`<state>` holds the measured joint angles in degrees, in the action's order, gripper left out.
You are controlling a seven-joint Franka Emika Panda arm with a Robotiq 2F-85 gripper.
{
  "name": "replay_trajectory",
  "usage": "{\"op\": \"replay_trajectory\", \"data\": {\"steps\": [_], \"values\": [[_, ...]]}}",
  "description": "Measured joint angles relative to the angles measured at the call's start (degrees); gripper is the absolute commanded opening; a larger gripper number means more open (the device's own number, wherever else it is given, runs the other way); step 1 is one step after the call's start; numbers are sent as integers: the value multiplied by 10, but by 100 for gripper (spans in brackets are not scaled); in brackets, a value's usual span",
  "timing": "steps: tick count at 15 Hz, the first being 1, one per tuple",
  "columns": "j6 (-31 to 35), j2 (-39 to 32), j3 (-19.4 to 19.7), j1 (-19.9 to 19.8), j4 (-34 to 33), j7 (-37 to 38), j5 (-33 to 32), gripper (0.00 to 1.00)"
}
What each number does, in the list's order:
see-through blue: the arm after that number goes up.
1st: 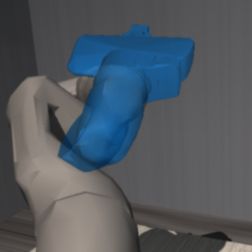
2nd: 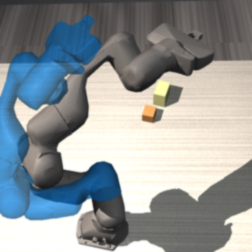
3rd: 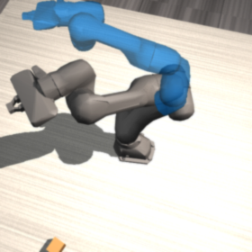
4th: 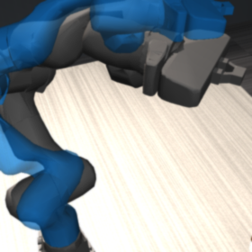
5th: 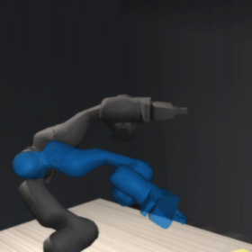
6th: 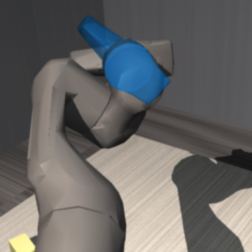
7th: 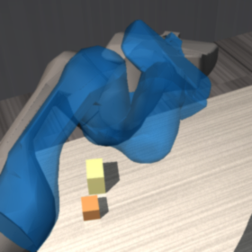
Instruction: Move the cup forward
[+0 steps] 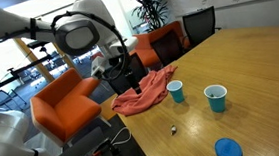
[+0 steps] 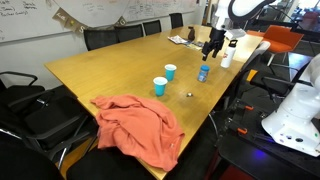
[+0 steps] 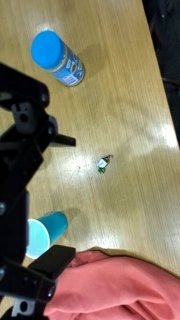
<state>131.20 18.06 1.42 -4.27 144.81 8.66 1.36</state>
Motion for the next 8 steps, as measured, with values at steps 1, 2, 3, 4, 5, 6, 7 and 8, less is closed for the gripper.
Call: {"op": "replay_trajectory", "data": {"steps": [1,2,3,4,5,6,7,8], "values": [[11,-21,-5,0,-14,11,-2,100],[18,-44,-8,0,-31,20,-3,100],[22,-68,-10,0,-50,26,-4,100],[27,-95,-12,1,-70,35,-9,100],[32,-127,-13,2,-94,46,-15,100],[36,-157,-14,4,-119,59,-24,100],[39,-188,-14,6,-144,73,-30,100],[42,-218,-14,9,-170,86,-34,100]]}}
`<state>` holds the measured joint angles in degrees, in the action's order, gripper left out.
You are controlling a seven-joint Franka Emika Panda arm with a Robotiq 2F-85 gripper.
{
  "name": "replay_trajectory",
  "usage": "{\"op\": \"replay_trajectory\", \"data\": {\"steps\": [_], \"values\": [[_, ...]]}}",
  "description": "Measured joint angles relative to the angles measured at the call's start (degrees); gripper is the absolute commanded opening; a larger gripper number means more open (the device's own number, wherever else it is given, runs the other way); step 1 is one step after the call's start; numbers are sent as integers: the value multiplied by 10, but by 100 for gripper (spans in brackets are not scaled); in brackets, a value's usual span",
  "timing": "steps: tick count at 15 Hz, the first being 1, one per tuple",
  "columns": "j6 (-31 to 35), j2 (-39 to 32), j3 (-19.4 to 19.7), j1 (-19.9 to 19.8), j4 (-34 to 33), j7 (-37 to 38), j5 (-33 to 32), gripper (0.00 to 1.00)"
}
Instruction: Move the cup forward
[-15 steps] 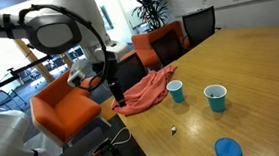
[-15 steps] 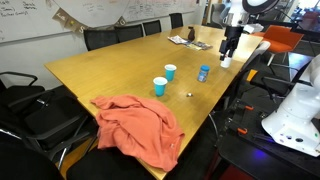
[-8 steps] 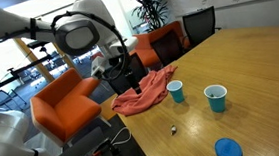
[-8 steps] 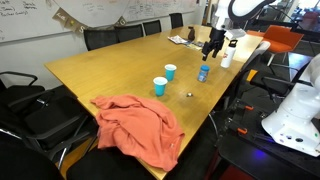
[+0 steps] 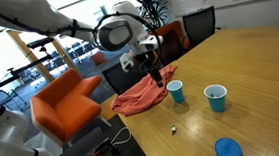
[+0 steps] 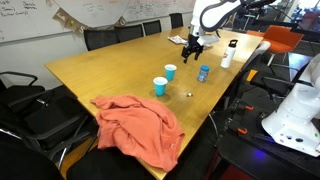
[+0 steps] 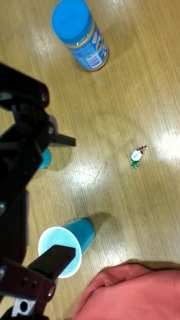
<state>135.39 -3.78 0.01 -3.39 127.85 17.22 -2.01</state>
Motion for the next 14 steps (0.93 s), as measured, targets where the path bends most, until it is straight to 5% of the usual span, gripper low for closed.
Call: {"op": "replay_trajectory", "data": {"steps": [7,14], "values": [[35,-172,9,47,-141,83,-3,100],[81,-284,50,103,-209,155,-3,100]]}}
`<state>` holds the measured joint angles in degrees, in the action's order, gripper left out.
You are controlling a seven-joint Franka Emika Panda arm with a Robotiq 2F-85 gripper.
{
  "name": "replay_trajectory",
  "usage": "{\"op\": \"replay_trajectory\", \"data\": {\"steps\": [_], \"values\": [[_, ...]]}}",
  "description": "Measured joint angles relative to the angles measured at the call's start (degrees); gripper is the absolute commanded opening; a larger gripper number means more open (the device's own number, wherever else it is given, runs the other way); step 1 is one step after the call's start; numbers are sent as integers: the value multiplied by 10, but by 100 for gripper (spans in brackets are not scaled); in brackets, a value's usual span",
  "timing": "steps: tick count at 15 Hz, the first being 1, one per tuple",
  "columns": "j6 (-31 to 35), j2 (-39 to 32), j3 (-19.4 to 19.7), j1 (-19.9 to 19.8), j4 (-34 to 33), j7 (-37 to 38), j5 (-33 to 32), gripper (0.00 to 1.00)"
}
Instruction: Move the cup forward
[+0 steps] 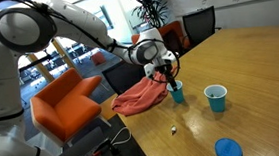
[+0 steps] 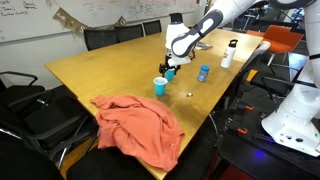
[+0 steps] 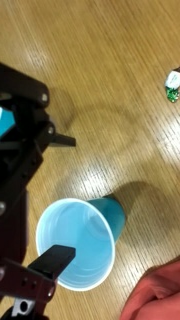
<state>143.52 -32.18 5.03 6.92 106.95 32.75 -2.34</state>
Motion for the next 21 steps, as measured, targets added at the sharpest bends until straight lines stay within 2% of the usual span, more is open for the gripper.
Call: {"op": "replay_trajectory", "data": {"steps": [3,4,6,15,21], "values": [[2,-29,11,14,-16,17,0,98],[2,-37,12,16,-20,23,0,74],[2,-50,13,20,-29,30,1,72],[2,-74,23,27,-48,40,2,2],[4,-74,23,28,-58,53,4,1]]}}
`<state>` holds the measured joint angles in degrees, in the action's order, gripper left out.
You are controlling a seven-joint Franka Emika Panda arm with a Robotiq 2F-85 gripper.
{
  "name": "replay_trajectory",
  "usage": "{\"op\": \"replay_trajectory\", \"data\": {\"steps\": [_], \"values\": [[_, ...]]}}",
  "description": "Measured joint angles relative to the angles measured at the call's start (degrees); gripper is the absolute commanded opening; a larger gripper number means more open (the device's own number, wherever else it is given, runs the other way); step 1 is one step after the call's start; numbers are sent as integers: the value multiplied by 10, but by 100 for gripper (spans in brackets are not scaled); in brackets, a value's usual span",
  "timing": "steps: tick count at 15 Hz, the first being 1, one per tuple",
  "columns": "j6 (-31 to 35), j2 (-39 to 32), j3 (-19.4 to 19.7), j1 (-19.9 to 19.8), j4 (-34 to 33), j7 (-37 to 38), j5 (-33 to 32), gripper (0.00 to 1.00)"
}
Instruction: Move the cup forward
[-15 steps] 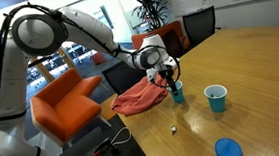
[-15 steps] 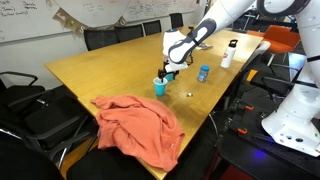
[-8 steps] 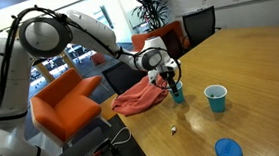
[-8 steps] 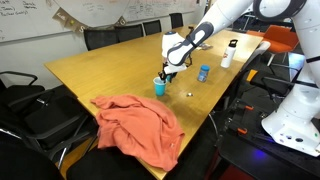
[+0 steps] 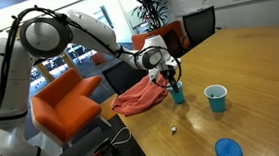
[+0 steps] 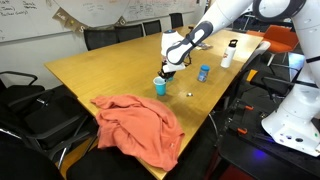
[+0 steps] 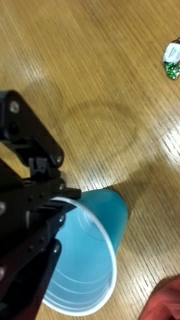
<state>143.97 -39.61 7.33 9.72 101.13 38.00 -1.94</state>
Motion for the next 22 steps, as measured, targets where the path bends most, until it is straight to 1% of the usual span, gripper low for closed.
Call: {"op": "replay_trajectory", "data": {"steps": [4,7,10,13,16,22], "values": [[1,3,2,-1,1,8,5,1],[1,35,2,-10,35,7,24,1],[26,102,2,-30,116,-3,45,1],[64,170,2,-60,208,-41,50,1],[111,232,2,-97,307,-100,70,1],[192,336,7,-178,501,-237,161,1]]}}
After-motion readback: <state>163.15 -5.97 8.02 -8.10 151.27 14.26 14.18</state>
